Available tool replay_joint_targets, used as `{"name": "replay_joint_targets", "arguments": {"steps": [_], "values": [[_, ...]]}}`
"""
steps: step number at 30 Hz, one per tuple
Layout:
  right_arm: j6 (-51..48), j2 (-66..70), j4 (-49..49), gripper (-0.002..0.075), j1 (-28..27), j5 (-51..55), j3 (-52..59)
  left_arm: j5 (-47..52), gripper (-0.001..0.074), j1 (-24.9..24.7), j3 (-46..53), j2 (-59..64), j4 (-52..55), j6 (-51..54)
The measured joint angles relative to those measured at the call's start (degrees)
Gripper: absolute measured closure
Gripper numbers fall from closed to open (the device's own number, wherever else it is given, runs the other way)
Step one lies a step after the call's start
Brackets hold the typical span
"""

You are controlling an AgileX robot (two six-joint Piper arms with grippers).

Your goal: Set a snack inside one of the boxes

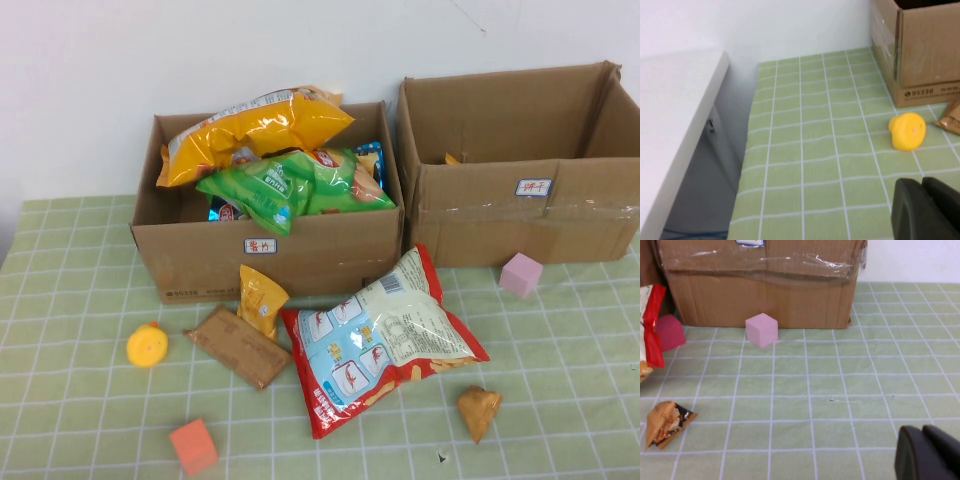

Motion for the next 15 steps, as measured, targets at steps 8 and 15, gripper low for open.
{"name": "replay_joint_targets", "arguments": {"steps": [8, 15], "values": [[0.0, 0.0, 0.0, 0.0728, 0.0, 0.0, 0.0, 1.58, 0.0736, 0.0, -0.11, 0.0, -0.21, 0.0], [0.0, 0.0, 0.0, 0.0728, 0.0, 0.0, 0.0, 1.58, 0.0736, 0.0, -0.11, 0.0, -0.36, -2.51]]}}
